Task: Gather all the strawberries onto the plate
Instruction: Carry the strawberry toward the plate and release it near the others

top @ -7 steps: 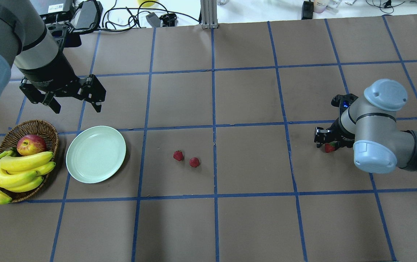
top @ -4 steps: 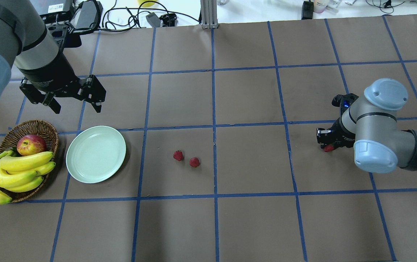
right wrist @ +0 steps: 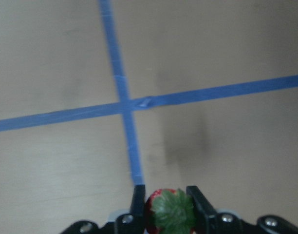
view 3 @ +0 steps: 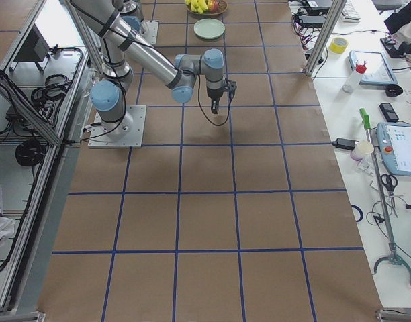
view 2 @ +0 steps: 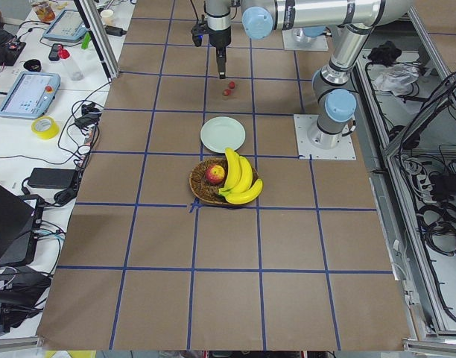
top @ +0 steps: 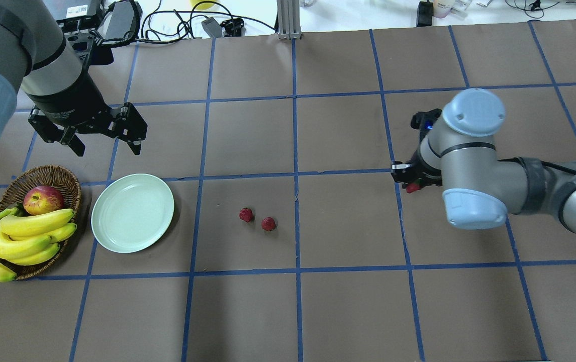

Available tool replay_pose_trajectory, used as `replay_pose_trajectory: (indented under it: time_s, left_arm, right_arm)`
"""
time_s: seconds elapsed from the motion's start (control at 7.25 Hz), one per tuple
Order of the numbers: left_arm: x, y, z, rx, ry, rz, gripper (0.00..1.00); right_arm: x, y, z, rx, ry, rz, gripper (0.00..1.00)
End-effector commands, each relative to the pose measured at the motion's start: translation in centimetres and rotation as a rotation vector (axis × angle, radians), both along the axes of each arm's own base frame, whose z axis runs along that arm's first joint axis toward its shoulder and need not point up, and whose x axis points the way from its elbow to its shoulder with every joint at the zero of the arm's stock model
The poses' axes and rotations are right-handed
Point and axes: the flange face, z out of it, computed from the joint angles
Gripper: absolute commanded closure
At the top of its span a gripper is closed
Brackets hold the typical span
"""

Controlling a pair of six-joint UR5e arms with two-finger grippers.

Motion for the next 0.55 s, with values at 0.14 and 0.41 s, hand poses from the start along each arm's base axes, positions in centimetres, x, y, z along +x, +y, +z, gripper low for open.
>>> replay_pose_trajectory:
  time_s: [0.14,0.41]
  left_arm:
    - [-0.1,0.0,-0.5,0.002,0.002,-0.003,0.00]
    - [0.0,-0.1,-0.4,-0.007,-0.002,0.000,0.00]
  right_arm:
    - [20.8,0.3,3.3,0.048,-0.048,-0.016,0.98]
    - [26.4,0.6,-1.8,0.025,-0.077,0.038,0.98]
